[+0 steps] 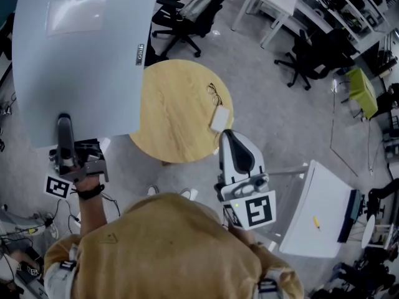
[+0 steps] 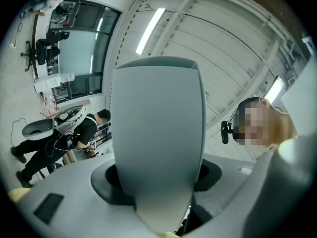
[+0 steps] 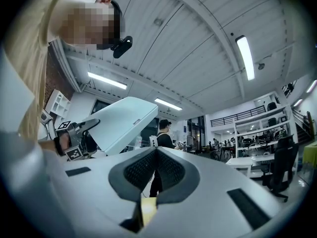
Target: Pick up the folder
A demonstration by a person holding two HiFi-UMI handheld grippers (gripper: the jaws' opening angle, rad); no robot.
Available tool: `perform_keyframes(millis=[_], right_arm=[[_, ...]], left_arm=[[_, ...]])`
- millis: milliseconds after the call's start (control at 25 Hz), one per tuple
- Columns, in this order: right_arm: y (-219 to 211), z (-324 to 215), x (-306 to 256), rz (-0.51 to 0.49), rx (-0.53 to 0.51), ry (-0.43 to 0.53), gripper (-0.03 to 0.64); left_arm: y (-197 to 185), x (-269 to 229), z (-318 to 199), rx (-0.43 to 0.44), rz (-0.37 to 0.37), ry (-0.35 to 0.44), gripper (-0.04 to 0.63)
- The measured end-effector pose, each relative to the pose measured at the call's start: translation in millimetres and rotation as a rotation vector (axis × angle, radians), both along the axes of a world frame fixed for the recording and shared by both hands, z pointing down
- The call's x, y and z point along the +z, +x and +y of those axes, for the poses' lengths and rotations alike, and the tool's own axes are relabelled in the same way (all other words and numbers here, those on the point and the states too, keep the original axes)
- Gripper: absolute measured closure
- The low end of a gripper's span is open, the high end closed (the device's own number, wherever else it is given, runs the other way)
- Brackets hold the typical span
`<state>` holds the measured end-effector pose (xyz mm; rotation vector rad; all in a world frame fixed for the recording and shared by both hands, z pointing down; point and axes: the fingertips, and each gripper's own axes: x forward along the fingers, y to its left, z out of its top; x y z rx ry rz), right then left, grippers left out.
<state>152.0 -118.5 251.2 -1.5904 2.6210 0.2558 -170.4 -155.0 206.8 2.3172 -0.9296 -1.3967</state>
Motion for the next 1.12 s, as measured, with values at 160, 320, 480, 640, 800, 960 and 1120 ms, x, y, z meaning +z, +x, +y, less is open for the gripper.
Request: perform_keyframes(millis=[160, 320, 480, 640, 800, 960, 1120], right_arm=[[7.7, -7.2, 9.6, 0.009, 0.004, -0.010, 0.617], [3.6, -14.6, 12.2, 0.028, 0.000, -0.001, 0.617], [2.6, -13.4, 11.5, 0.022, -0.013, 0.004, 0.617], [0.1, 5.7, -7.1, 0.014, -0.020, 0.009, 0.617], [5.3, -2.7, 6.2, 0.005, -0.013, 0.002, 0.617], [9.0, 11.2, 1.2, -0.006, 0.001, -0.004, 0.617], [7.0, 12.8, 6.4, -0.011, 0.018, -0.008, 0.617]], left_arm=[[7.0, 3.8, 2.4, -0.004, -0.011, 0.005, 0.321], [4.1, 6.0, 4.0, -0.013, -0.007, 0.016, 0.321], [2.1, 3.9, 12.1, -0.018, -0.003, 0.023, 0.321], [0.6, -13.2, 35.3, -0.015, 0.000, 0.021, 0.321], [8.0, 6.0, 20.9, 0.008, 0.014, -0.011, 0.321], [12.1, 3.5, 28.5, 0.030, 0.012, -0.037, 0.321], [11.4, 9.9, 22.4, 0.051, 0.013, -0.050, 0.321]])
